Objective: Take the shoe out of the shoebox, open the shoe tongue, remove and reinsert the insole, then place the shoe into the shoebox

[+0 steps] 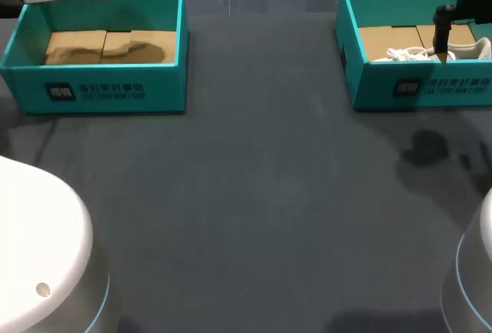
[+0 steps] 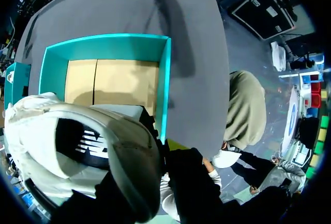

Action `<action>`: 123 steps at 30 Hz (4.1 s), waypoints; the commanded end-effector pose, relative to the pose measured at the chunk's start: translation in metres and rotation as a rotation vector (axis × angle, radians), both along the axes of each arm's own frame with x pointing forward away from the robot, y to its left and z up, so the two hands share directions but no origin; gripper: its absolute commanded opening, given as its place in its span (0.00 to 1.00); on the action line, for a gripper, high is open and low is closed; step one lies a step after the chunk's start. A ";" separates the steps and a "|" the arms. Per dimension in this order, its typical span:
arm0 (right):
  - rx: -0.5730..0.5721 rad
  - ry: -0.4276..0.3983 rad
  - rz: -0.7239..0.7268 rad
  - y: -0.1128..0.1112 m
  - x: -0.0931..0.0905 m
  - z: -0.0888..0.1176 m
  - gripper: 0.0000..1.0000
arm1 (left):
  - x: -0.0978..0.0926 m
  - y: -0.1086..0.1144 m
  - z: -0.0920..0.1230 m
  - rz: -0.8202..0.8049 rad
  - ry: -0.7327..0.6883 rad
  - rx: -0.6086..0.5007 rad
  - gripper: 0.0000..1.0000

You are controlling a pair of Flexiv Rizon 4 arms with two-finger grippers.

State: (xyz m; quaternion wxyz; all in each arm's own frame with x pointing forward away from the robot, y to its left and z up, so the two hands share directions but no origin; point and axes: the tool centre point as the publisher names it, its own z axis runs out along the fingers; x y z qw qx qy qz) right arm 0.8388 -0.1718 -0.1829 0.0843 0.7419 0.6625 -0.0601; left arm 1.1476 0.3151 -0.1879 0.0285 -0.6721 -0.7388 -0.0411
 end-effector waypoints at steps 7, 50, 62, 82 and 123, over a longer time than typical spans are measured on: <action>-0.001 0.000 -0.001 0.000 0.000 0.000 1.00 | -0.078 -0.022 0.044 -0.006 -0.053 0.047 0.00; -0.001 0.000 -0.001 0.000 0.000 0.000 1.00 | -0.343 -0.146 0.058 -0.056 -0.099 0.159 0.00; -0.001 0.000 -0.001 0.000 0.000 0.000 1.00 | -0.361 -0.166 0.058 -0.078 -0.073 0.137 0.00; -0.001 0.000 -0.001 0.000 0.000 0.000 1.00 | -0.418 -0.273 -0.007 -0.209 0.083 0.091 0.00; -0.001 0.000 -0.001 0.000 0.000 0.000 1.00 | -0.428 -0.373 -0.118 -0.142 0.114 0.135 0.00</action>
